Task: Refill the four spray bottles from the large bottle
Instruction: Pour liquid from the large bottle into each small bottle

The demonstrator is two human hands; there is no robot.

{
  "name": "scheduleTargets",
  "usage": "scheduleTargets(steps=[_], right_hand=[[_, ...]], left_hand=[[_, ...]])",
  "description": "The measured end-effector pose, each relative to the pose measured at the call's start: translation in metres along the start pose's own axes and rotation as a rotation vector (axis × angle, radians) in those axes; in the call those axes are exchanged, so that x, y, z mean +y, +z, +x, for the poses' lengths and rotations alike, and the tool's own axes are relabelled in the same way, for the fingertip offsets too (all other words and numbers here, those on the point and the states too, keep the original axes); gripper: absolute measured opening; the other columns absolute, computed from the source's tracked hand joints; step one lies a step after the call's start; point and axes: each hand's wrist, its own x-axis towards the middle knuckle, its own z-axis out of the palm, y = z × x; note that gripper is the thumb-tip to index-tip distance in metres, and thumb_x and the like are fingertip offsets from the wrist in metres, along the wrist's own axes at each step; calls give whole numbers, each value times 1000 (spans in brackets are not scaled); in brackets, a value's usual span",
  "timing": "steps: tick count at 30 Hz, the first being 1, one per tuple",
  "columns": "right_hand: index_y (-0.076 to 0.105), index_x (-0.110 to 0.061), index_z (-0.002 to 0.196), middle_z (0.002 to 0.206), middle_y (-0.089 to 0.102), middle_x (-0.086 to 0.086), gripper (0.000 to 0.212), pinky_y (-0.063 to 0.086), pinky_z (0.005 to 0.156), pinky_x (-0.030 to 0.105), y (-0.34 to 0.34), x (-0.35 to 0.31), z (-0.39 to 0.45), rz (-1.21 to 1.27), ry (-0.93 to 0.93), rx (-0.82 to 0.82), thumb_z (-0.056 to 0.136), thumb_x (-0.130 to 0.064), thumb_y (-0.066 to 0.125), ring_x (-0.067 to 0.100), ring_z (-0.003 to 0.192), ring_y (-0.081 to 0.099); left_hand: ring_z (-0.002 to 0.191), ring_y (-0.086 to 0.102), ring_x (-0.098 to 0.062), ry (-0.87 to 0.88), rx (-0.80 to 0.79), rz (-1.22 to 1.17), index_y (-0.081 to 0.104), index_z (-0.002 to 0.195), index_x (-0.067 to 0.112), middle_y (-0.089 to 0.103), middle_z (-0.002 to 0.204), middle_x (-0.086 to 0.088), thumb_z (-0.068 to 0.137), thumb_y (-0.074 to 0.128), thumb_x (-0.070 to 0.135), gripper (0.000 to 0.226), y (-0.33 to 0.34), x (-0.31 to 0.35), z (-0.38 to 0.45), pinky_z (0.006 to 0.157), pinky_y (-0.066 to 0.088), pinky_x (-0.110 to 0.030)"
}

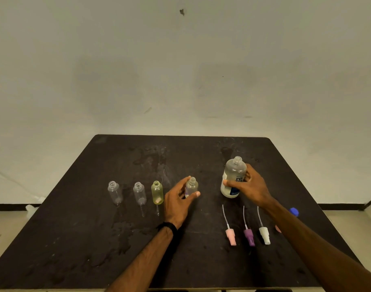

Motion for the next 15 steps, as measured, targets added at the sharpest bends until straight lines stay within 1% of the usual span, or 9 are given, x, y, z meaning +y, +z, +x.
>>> scheduleTargets(steps=[3, 8, 12, 15], right_hand=[[54, -26, 127, 118, 66, -7, 80, 55, 95, 42, 1, 0, 1, 6, 4, -3, 57, -34, 92, 15, 109, 64], [55, -26, 126, 116, 67, -7, 78, 55, 94, 40, 3, -1, 0, 21, 0, -13, 58, -30, 92, 13, 107, 64], [55, -26, 126, 117, 67, -6, 77, 55, 95, 39, 2, 1, -1, 24, 0, -12, 59, -28, 92, 14, 108, 64], [55, -26, 126, 116, 67, -7, 77, 55, 93, 37, 3, 1, -1, 28, -7, -13, 59, -28, 92, 13, 108, 65]], left_hand=[[115, 65, 0, -10, 1, -14, 61, 136, 18, 70, 125, 7, 78, 85, 12, 63, -1, -4, 0, 95, 52, -16], [116, 64, 2, -21, -3, -21, 59, 138, 17, 68, 128, 7, 78, 85, 13, 65, -2, -6, 0, 98, 51, -18], [118, 62, 2, -20, -5, -15, 57, 140, 16, 66, 132, 5, 79, 85, 15, 67, -2, -6, -1, 97, 49, -13], [120, 62, 1, -36, -9, -20, 55, 142, 17, 65, 134, 4, 77, 86, 17, 72, -2, -8, -2, 100, 49, -17]])
